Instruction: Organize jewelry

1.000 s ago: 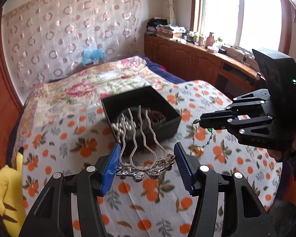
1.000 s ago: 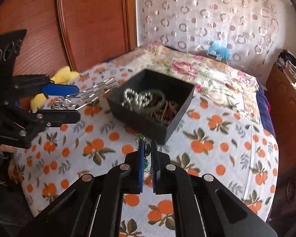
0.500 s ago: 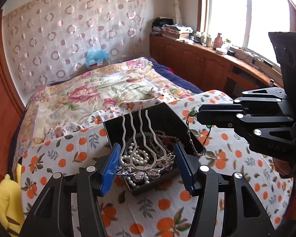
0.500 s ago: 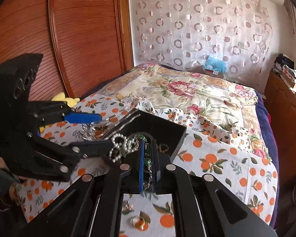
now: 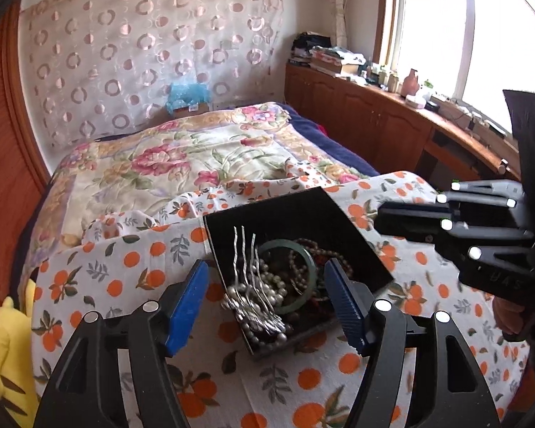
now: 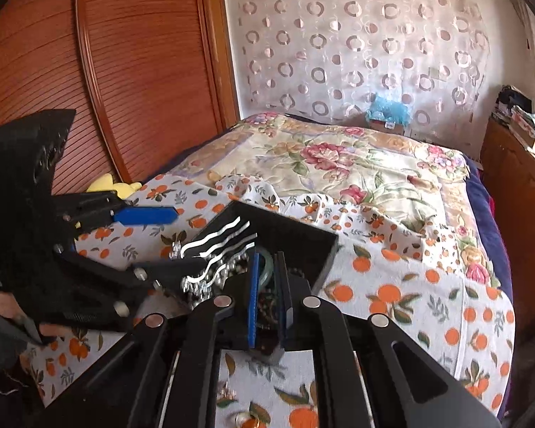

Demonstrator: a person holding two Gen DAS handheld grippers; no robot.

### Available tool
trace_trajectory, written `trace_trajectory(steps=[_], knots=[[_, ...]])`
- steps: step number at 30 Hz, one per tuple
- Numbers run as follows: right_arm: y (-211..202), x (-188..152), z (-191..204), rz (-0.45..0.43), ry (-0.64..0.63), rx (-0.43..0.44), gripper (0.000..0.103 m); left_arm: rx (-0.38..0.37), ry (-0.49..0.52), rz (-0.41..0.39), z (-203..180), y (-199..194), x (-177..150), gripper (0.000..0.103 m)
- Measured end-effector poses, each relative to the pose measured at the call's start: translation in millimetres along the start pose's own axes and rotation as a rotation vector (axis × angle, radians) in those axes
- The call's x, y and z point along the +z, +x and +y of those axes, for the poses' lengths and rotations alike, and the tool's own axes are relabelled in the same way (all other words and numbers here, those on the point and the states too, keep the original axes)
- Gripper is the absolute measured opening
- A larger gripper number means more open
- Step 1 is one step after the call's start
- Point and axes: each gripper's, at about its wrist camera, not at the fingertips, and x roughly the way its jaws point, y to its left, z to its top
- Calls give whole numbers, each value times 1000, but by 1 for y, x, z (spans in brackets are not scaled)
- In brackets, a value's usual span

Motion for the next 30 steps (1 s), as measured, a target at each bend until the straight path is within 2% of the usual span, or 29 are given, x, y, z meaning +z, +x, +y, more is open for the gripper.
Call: trace_trajectory(steps=[2, 5, 8, 10, 12, 15, 16, 17, 22, 27, 28, 30], knots=[[-6, -17, 3, 24, -10, -12, 11, -16, 1, -6, -6, -9, -7, 64], [-14, -48, 7, 73, -16, -14, 41, -48, 16, -7, -19, -22, -21, 63], [-13, -75, 13, 143, -25, -6, 41, -77, 37, 4, -34, -29, -35, 52], [-9, -90, 16, 179, -25, 8, 41, -111, 53, 13, -44, -30, -44, 50], [-2, -99, 18, 205, -25, 7, 41, -125, 67, 37, -50, -24, -49, 40], [12, -105, 23, 246, -57, -1, 41, -144, 68, 89, -56, -7, -58, 37], [15, -107, 26, 253, -83, -24, 38, -154, 65, 101, -57, -2, -59, 37], [15, -108, 27, 246, -105, -49, 23, -161, 62, 112, -58, 2, -60, 37], [7, -110, 15, 250, -77, -41, 22, -196, 72, 150, -67, 22, -65, 37], [-12, -103, 0, 194, -29, -57, 22, -196, 115, 172, -82, 37, -69, 35], [-14, -101, -1, 185, -24, -58, 22, -191, 126, 173, -85, 40, -70, 32], [-21, -97, -3, 163, -20, -62, 22, -174, 139, 167, -86, 42, -70, 15]])
